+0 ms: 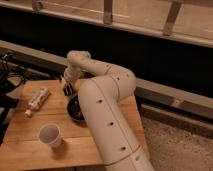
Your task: Place the eraser on the white sponge
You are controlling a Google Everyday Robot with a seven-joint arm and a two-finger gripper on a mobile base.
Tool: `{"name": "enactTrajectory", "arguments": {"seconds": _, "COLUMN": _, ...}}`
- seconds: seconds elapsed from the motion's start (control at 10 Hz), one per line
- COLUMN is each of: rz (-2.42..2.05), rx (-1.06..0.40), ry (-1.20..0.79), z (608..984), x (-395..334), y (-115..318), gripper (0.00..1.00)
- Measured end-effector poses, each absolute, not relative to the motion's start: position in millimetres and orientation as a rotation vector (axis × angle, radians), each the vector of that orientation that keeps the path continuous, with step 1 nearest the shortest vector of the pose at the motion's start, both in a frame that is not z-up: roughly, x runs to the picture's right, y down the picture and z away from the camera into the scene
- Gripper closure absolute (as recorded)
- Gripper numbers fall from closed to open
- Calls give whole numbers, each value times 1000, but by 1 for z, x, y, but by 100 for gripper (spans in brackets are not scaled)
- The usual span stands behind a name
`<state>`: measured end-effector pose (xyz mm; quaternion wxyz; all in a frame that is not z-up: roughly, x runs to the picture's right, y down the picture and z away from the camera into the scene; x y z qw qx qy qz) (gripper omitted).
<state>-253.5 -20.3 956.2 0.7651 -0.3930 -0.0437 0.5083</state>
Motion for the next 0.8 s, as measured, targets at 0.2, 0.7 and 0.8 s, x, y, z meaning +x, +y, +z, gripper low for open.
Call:
{"name": "enactTrajectory", "arguments": {"seconds": 0.2, "rz": 1126, "rx": -845, "ry": -104, "z": 956, "x": -245, "y": -23, "gripper": 20}}
{"name": "enactTrajectory", "arguments": {"seconds": 0.7, "rz": 1164, "rx": -774, "ry": -185, "z": 932, "x": -233, "y": -45, "gripper": 20}}
{"name": "enactTrajectory", "arguments": {"seconds": 0.8, "rz": 1171, "rx": -759, "ry": -211, "z": 918, "x": -236, "y": -55, "gripper": 20}}
